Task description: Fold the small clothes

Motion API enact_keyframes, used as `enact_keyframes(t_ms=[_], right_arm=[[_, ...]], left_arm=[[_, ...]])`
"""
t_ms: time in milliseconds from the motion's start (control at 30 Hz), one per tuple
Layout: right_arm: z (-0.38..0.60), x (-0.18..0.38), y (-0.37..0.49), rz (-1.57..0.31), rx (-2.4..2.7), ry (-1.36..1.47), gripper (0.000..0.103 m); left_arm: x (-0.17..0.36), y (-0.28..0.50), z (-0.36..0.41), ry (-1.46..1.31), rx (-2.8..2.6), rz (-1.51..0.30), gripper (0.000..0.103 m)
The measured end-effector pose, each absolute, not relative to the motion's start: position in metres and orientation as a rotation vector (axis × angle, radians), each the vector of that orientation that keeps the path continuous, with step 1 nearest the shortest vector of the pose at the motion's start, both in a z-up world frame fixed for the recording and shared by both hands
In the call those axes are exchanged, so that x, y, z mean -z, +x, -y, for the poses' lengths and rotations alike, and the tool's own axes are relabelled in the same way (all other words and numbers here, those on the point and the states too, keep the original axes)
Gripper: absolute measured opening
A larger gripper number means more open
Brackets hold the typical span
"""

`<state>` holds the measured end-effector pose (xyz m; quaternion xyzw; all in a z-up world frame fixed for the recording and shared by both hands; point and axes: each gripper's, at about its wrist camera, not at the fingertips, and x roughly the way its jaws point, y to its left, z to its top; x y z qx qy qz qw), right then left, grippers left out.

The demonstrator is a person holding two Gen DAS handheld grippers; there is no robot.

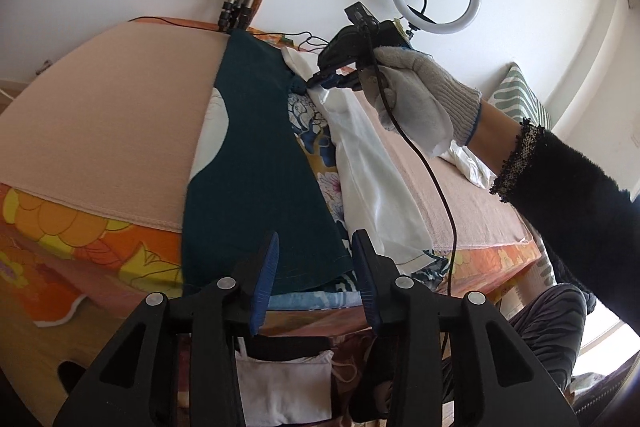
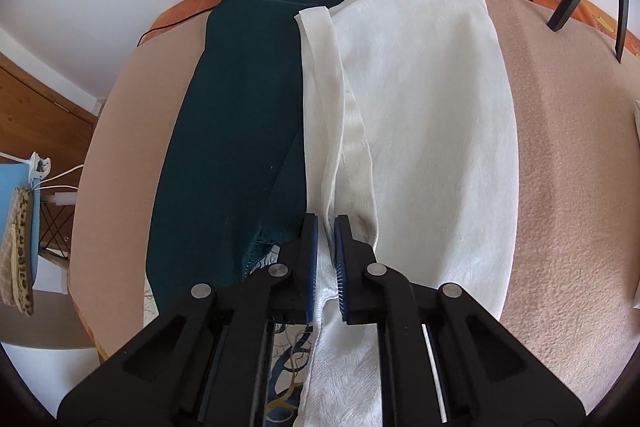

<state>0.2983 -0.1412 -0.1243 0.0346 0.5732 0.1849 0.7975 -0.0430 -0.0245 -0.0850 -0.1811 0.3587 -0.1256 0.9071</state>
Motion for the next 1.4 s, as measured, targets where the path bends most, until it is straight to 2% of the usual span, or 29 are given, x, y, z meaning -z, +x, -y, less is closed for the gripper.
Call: enact_keyframes(t_ms=[167,200,233,300,500,767,933,1067,1400], right_arm=[[0.130,0.109,0.289,-1.197,-0.606,0.223,0.009],[0.130,0.104,0.286,-1.191,-0.622,0.238,0.012],[0.129,0.101,0.285,-1.192,-0.620,0.236,0.026],[0.133,0.092,0.280,-1.170,-0.596,0.217,0.040],[0.174,0.074,0.247,-1.138,-0.617,0.286,0.041],[0.228,0.060,0.141,-1.052,-0.565,0.093,0.041],[0.259,0.081,0.085,-1.085,-0.561,0.120,0.041],[0.262,0.098,0.043,-1.097,-0.524,0.017,0.041],[0.262,0.136,-0.012,-1.155,-0.571,-0.014,0.041]], left_arm=[[0.074,-0.034,-0.003,-0.361,0.215,-0.731,0.036],[0.070,-0.033,-0.005,-0.341,0.208,-0.727,0.036],[0.068,-0.032,-0.008,-0.321,0.198,-0.723,0.036],[0.065,-0.029,-0.014,-0.309,0.199,-0.725,0.036],[0.081,-0.020,-0.032,-0.262,0.238,-0.849,0.036],[0.100,-0.011,-0.054,-0.372,0.286,-0.967,0.036],[0.108,-0.003,-0.045,-0.366,0.371,-1.028,0.035],[0.112,0.002,-0.045,-0.359,0.372,-1.055,0.035],[0.120,-0.005,-0.021,-0.257,0.423,-1.091,0.033]])
